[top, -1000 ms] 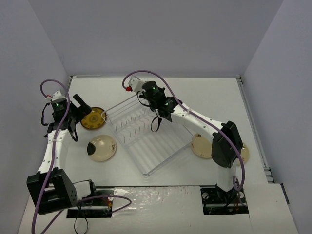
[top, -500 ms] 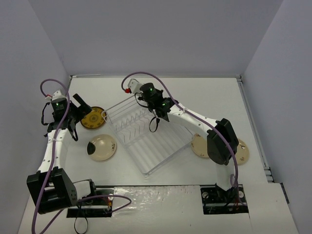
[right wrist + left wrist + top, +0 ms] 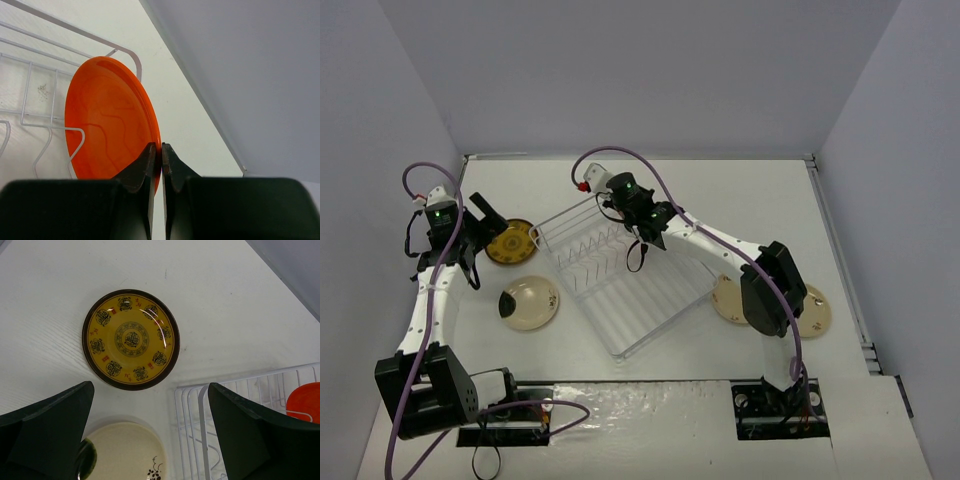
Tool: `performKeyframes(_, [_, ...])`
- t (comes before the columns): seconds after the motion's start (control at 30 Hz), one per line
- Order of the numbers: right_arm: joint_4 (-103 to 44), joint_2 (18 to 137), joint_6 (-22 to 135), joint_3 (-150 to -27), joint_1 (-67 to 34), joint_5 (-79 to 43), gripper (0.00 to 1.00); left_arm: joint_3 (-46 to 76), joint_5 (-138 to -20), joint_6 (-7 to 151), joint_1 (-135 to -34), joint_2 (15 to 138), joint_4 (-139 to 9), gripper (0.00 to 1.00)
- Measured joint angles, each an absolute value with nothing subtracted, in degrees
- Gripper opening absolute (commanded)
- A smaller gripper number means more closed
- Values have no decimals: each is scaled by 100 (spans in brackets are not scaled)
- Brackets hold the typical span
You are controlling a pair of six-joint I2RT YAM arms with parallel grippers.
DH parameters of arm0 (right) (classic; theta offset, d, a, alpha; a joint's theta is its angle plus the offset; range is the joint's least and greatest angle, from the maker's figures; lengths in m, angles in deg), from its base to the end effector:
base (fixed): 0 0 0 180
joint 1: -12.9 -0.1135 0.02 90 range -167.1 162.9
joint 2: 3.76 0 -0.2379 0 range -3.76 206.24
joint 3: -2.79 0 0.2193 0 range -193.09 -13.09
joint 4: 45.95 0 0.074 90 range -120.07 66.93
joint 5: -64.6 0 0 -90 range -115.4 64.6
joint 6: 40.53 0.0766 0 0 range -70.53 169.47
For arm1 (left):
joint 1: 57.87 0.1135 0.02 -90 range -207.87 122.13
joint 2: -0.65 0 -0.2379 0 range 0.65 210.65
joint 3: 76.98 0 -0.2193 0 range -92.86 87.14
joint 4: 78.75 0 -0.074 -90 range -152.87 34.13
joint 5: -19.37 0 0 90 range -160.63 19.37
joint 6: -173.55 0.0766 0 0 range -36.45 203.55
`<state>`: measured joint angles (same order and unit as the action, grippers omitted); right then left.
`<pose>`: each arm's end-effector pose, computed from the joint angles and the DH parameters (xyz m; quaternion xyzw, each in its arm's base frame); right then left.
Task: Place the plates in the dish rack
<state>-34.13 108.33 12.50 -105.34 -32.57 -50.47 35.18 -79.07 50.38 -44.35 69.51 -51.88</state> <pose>0.3501 0.3096 0.2798 -0.4145 0.6718 -0.1290 0.6002 0.2805 0.0559 0.2614 -0.3037 0.7995 -0.1499 0.4962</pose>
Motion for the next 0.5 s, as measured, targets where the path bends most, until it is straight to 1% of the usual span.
performKeyframes(0.2, [-3388, 10858, 1478, -10404, -3259, -5094, 12, 3518, -7855, 5038, -4435, 6955, -5185, 97])
performKeyframes(0.37, [-3267, 10866, 1526, -10361, -3282, -5201, 24, 3518, -7808, 5038, -4435, 6959, -5167, 97])
performKeyframes(0.4, [-3233, 10866, 1549, -10362, -3293, -5231, 30, 3518, -7801, 5038, -4435, 6963, -5161, 97])
performKeyframes(0.43, [-3201, 10866, 1578, -10363, -3294, -5259, 41, 3518, -7797, 5038, -4435, 6966, -5150, 97])
performKeyframes(0.47, [-3168, 10866, 1589, -10363, -3294, -5287, 48, 3518, -7790, 5038, -4435, 6966, -5136, 97])
performKeyframes(0.5, [-3127, 10866, 1606, -10385, -3302, -5371, 60, 3518, -7780, 5038, -4435, 6968, -5120, 97])
